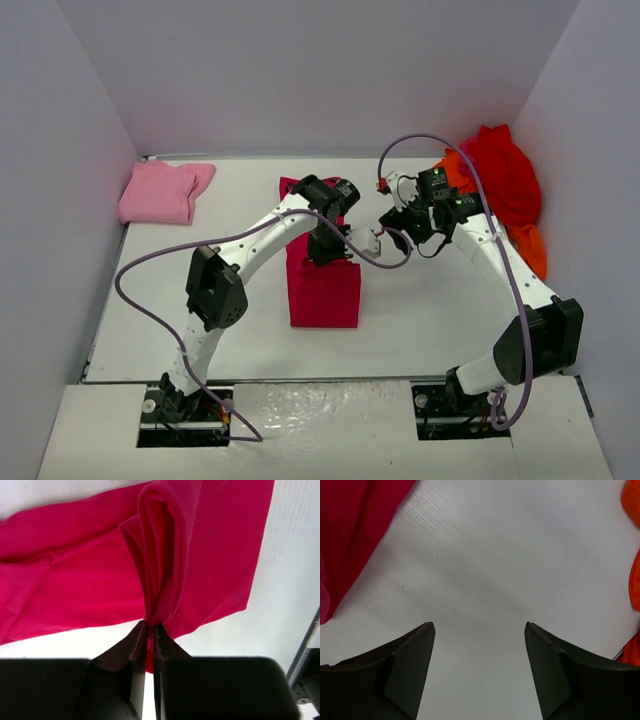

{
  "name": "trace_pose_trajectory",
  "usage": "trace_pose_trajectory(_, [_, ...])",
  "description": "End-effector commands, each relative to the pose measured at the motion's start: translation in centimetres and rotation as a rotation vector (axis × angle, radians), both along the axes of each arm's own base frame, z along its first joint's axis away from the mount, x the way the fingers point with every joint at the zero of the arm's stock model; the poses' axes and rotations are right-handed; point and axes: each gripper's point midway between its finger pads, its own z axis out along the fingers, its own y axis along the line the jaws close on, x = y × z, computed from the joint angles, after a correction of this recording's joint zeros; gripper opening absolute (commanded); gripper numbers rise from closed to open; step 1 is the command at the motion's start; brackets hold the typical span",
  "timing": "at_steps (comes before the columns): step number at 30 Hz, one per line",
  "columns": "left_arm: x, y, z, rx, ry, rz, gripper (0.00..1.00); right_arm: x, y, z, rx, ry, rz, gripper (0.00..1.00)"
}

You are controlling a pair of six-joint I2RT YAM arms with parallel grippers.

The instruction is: Fold and stack the t-shirts

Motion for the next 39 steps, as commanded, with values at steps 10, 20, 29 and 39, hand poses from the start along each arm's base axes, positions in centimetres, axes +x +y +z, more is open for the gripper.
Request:
trace_pose_trajectory(10, [8.2,2.9,-0.3,-0.029,-0.076,0.135,0.0,-0.1,0.9,-0.9,0.007,0.035,0.042,0.69])
trace_pose_trajectory(20, [7.6,4.3,-0.8,-0.019,-0.084,0.148,0.0,2.7,-0.8,1.2,0.002,-0.05,-0.053,0.64])
trace_pose_trajectory(29, [9.4,3.6,-2.5,-0.045,-0.129,0.179,0.1,4.4,-2.4,3.2,-0.04,-0.145,-0.176,0.66])
trace_pose_trajectory(39, [11.3,1.8,-2.8,-0.13,-0.183,0.217,0.09,4.6,-2.6,2.9,-0.047,-0.148,-0.187,0.64])
